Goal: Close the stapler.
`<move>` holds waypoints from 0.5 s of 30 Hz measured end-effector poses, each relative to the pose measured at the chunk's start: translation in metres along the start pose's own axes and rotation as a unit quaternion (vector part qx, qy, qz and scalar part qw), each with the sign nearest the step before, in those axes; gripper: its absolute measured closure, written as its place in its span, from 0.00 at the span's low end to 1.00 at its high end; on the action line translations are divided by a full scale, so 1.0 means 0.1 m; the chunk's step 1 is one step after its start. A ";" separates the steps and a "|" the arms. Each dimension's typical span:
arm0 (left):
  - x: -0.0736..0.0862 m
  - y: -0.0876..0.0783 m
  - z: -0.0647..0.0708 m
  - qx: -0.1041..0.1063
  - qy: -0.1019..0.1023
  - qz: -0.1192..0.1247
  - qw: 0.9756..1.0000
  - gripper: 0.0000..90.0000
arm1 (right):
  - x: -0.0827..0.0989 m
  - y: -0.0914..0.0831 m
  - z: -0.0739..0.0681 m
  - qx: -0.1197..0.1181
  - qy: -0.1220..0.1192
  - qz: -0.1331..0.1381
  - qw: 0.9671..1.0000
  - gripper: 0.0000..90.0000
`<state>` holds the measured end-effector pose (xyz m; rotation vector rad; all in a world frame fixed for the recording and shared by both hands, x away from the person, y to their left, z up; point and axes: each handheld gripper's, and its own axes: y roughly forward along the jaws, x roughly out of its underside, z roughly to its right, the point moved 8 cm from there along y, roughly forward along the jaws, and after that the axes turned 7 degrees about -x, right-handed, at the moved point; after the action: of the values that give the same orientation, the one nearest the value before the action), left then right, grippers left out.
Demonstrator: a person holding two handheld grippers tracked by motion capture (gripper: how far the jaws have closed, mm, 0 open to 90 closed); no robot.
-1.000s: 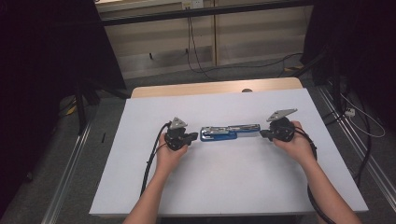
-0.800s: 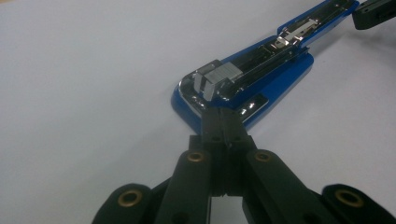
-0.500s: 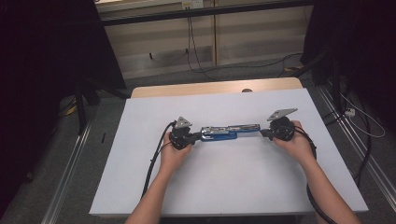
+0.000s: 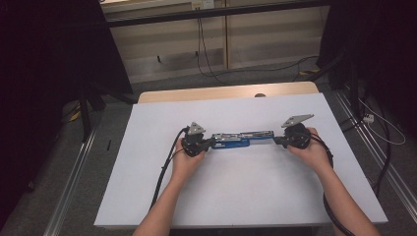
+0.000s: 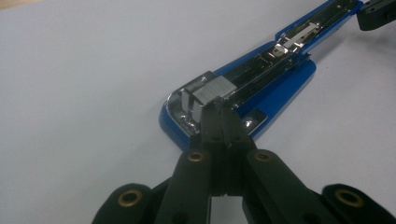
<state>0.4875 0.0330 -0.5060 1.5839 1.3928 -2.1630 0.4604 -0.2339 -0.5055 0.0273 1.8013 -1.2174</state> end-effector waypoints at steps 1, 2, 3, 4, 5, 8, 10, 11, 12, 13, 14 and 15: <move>0.00 0.00 0.00 0.001 0.002 0.000 1.000 1.00 | 0.00 0.00 0.00 0.001 0.000 0.000 1.000 1.00; 0.00 0.00 0.01 0.000 0.001 0.000 1.000 1.00 | 0.00 0.00 0.00 0.000 -0.001 0.000 1.000 1.00; 0.00 0.00 0.00 0.001 0.001 0.000 1.000 1.00 | -0.01 0.00 -0.01 0.000 -0.002 0.003 1.000 1.00; 0.00 0.00 0.00 0.001 0.000 0.000 1.000 1.00 | -0.01 -0.01 -0.01 0.000 -0.002 0.005 1.000 1.00; 0.00 0.00 0.00 0.001 -0.002 0.000 1.000 1.00 | -0.01 -0.01 0.00 0.000 -0.002 0.005 1.000 1.00; 0.00 0.00 0.00 0.000 0.000 0.000 1.000 1.00 | -0.03 -0.02 -0.01 0.000 0.003 0.009 1.000 1.00; 0.00 0.00 0.01 -0.001 -0.002 0.000 1.000 1.00 | -0.04 -0.02 -0.02 -0.001 0.003 0.013 1.000 1.00; 0.00 0.00 0.00 -0.002 0.001 -0.001 1.000 1.00 | -0.04 -0.01 -0.02 -0.003 0.001 0.016 1.000 1.00; 0.00 0.00 0.00 -0.002 0.001 -0.001 1.000 1.00 | -0.05 -0.02 -0.03 -0.003 0.000 0.018 1.000 1.00; 0.00 0.00 0.00 -0.005 0.005 -0.001 1.000 1.00 | -0.06 -0.02 -0.03 -0.003 -0.002 0.020 1.000 1.00; 0.00 0.00 0.00 -0.005 0.005 -0.001 1.000 1.00 | -0.08 -0.03 -0.04 -0.004 -0.002 0.026 1.000 1.00; 0.00 0.00 0.00 -0.006 0.006 -0.002 1.000 1.00 | -0.09 -0.03 -0.04 -0.005 -0.003 0.029 1.000 1.00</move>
<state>0.4875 0.0333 -0.5061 1.5941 1.4104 -2.1462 0.4613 -0.2280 -0.4965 0.0713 1.7892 -1.1664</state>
